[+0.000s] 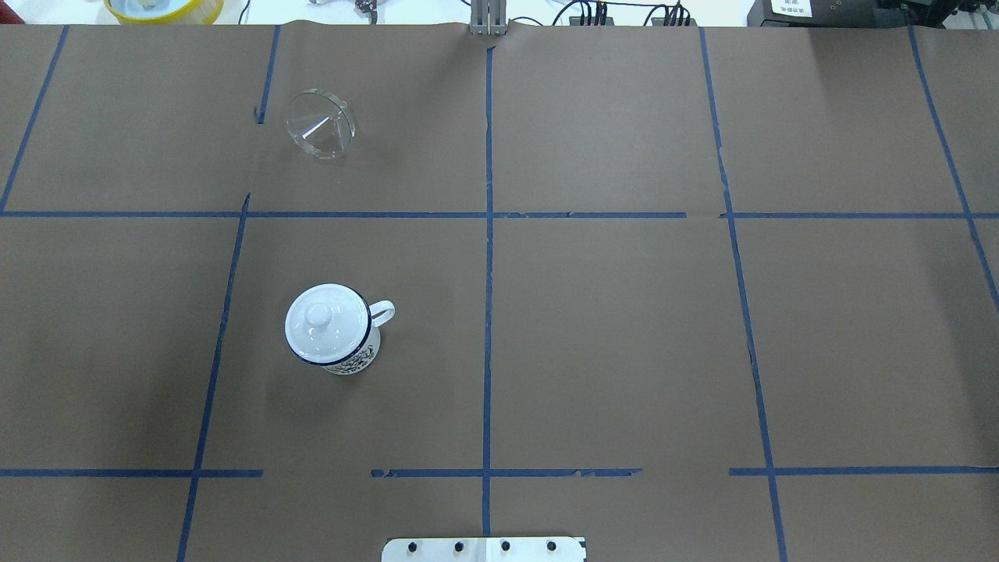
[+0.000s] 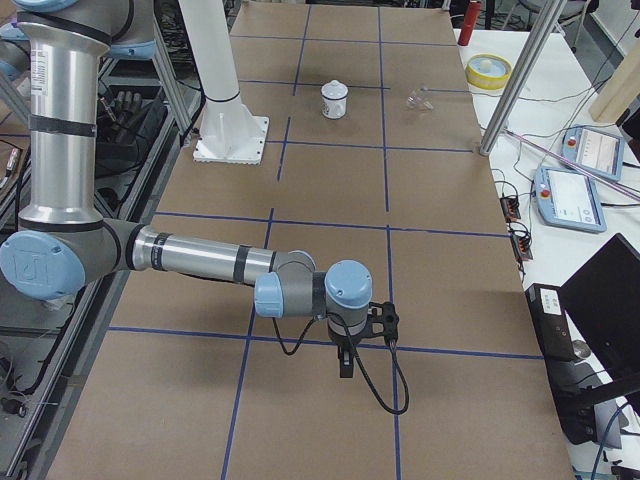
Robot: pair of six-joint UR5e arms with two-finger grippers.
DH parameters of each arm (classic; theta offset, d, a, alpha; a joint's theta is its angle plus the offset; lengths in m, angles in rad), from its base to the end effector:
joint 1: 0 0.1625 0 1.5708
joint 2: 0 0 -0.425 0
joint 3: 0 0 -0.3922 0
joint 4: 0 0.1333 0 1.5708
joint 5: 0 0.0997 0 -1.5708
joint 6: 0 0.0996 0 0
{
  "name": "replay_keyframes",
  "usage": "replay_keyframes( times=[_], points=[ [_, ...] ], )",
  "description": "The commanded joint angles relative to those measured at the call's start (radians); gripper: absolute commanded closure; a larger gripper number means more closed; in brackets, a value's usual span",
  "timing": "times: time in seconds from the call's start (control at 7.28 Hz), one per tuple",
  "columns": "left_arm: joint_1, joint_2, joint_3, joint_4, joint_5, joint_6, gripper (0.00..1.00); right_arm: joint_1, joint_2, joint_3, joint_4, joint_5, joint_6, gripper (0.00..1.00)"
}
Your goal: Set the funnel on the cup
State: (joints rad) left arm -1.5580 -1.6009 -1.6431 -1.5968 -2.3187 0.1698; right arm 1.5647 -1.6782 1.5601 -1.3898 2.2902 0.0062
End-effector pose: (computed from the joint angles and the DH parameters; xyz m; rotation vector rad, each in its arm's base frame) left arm -0.0590 -0.5120 0.6069 0.1809 0.7365 0.2218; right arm 0.0649 -0.4485 0.6998 0.0557 -0.7195 -0.0225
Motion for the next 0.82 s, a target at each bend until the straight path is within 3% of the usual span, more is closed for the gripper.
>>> replay_keyframes(
  times=[0.0, 0.69],
  points=[
    [0.001, -0.040, -0.006, 0.000, 0.001, -0.007, 0.00, 0.000, 0.000, 0.000, 0.000, 0.000, 0.000, 0.00],
    [0.001, -0.030, 0.031, -0.057, -0.002, -0.004, 0.00, 0.000, 0.000, 0.000, 0.000, 0.000, 0.000, 0.00]
  ],
)
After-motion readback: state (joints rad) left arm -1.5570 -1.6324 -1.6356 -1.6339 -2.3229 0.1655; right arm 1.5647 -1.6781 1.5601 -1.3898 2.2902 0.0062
